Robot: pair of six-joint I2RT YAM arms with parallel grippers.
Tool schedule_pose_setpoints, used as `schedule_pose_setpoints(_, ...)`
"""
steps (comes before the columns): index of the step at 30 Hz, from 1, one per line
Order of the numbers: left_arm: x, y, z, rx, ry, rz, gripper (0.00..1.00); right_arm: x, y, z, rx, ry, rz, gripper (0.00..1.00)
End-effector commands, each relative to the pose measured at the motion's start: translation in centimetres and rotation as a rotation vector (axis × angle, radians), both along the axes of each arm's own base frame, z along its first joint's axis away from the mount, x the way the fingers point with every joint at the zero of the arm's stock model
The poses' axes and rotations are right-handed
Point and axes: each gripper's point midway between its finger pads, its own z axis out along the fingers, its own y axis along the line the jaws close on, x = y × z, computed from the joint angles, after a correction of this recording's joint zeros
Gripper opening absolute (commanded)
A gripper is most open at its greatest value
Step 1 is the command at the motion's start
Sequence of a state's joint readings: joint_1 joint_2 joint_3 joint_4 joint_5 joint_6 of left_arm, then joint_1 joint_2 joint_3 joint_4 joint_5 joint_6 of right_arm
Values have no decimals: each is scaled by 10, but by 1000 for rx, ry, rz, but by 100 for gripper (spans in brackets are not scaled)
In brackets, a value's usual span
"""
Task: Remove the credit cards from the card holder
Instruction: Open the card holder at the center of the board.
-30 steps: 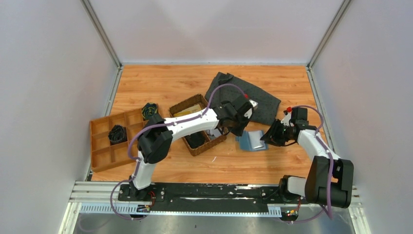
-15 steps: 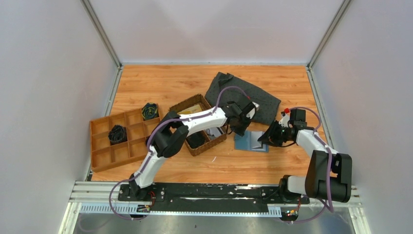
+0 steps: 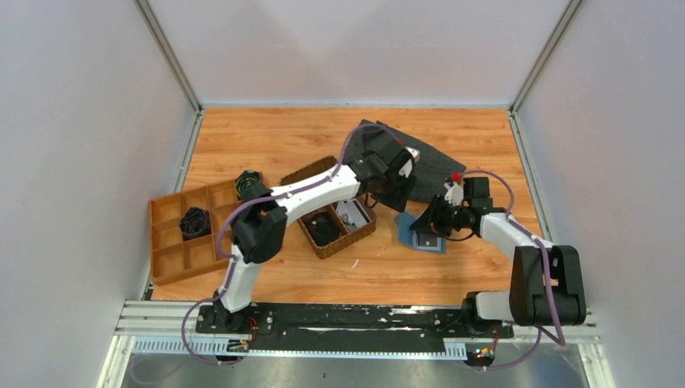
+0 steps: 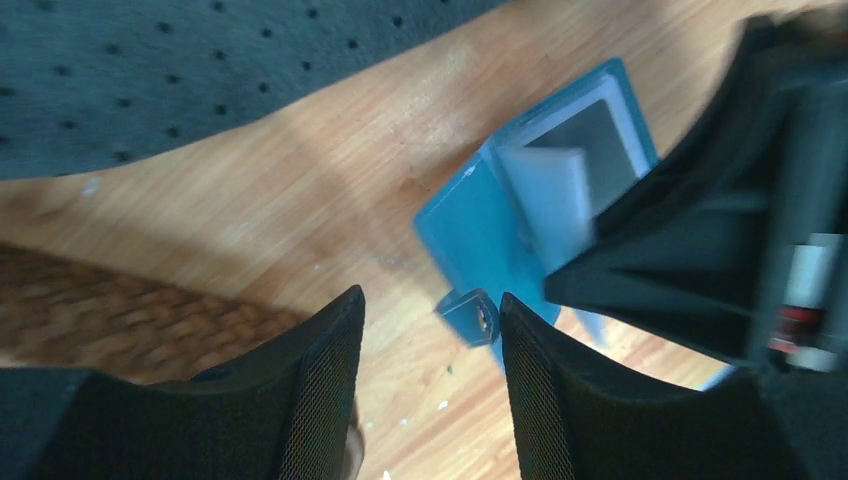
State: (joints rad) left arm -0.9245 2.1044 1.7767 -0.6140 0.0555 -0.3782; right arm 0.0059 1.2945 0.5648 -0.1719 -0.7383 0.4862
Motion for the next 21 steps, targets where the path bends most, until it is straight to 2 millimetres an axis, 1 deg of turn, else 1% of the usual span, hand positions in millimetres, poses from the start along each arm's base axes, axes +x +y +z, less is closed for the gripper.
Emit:
schedule_pose_setpoints(1,15,24,65,-91,-66,94,55,6,27,4,11,-7,78,30)
schedule_pose_setpoints(3,17,31,79,-121,-75,119,55,7,33,-3,-18,12,93,33)
schedule_pose_setpoints(5,14,31,91,-172,-67,113,55,8,39,-10,-37,30,111,34)
schedule_pose_setpoints(7,7,27,97,-220,-38,99,55,8,43,-16,-44,47,123,35)
schedule_pose_setpoints(10,-4,12,100,-313,17,63,56,9,45,-18,-44,63,130,34)
schedule_pose_setpoints(13,-15,-3,98,-391,90,26,55,7,40,-7,-79,35,127,34)
schedule_pose_setpoints(14,-18,-9,99,-425,113,14,55,8,37,1,-97,3,125,34)
schedule_pose_setpoints(17,-28,-26,105,-530,173,-26,55,4,23,13,-169,-45,102,35)
schedule_pose_setpoints(19,-31,-33,102,-551,197,-37,54,0,13,18,-208,-64,78,36)
schedule_pose_setpoints(21,-35,-42,94,-549,225,-51,53,-3,4,19,-231,-70,48,36)
